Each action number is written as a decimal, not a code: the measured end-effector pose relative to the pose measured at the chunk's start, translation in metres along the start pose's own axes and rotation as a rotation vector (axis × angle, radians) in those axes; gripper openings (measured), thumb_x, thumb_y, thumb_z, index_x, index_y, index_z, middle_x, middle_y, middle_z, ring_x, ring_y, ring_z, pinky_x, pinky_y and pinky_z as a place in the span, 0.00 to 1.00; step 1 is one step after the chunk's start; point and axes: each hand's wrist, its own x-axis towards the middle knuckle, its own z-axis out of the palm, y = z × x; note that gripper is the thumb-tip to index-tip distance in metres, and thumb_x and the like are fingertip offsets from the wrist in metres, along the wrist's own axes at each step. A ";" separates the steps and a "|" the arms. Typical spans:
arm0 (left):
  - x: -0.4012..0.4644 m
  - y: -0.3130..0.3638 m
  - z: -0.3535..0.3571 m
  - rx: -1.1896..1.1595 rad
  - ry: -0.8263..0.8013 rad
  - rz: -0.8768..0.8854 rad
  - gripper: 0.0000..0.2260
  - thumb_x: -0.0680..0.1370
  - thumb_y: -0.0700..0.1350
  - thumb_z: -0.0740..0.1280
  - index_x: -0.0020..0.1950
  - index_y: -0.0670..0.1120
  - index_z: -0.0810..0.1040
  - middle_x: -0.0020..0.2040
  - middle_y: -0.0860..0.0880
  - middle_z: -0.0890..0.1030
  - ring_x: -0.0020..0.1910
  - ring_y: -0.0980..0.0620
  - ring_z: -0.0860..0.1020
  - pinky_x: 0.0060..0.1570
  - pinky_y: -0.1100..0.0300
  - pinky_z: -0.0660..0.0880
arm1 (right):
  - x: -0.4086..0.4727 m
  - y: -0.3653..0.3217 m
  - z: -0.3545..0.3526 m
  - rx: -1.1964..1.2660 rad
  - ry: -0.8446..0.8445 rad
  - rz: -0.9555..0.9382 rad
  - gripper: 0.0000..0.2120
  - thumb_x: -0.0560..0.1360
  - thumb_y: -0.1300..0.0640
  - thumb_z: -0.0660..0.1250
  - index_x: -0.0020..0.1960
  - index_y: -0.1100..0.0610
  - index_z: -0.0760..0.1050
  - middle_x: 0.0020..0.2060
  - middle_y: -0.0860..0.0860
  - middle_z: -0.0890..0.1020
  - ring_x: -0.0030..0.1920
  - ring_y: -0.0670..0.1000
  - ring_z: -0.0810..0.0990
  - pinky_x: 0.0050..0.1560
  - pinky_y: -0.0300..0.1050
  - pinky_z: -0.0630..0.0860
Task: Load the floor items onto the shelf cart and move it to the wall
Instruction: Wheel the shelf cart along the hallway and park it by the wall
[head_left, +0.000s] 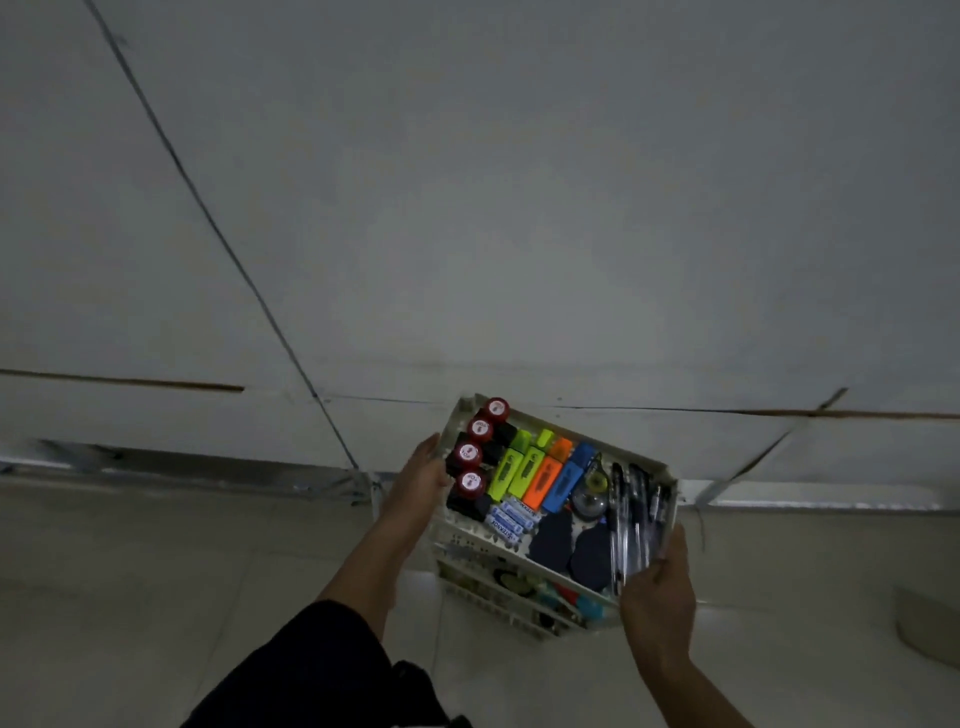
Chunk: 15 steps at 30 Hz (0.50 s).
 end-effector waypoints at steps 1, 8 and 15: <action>0.011 0.004 -0.003 0.016 -0.014 0.003 0.13 0.73 0.42 0.60 0.52 0.55 0.79 0.47 0.48 0.85 0.46 0.47 0.83 0.49 0.47 0.79 | -0.003 -0.001 0.008 -0.006 0.026 0.014 0.31 0.78 0.66 0.55 0.77 0.45 0.53 0.62 0.62 0.77 0.49 0.64 0.80 0.48 0.54 0.77; 0.045 0.015 -0.033 0.268 0.005 0.101 0.17 0.76 0.66 0.55 0.54 0.60 0.76 0.55 0.57 0.82 0.52 0.51 0.81 0.58 0.50 0.75 | -0.014 -0.027 0.053 -0.032 0.098 0.025 0.28 0.81 0.62 0.53 0.77 0.47 0.52 0.63 0.61 0.77 0.46 0.62 0.78 0.46 0.51 0.75; 0.051 0.000 -0.039 0.271 0.040 0.134 0.23 0.78 0.65 0.54 0.70 0.59 0.69 0.66 0.51 0.78 0.63 0.47 0.77 0.56 0.52 0.72 | 0.009 -0.057 0.046 -0.114 0.054 -0.114 0.26 0.78 0.64 0.56 0.74 0.48 0.59 0.58 0.59 0.79 0.48 0.60 0.78 0.49 0.55 0.77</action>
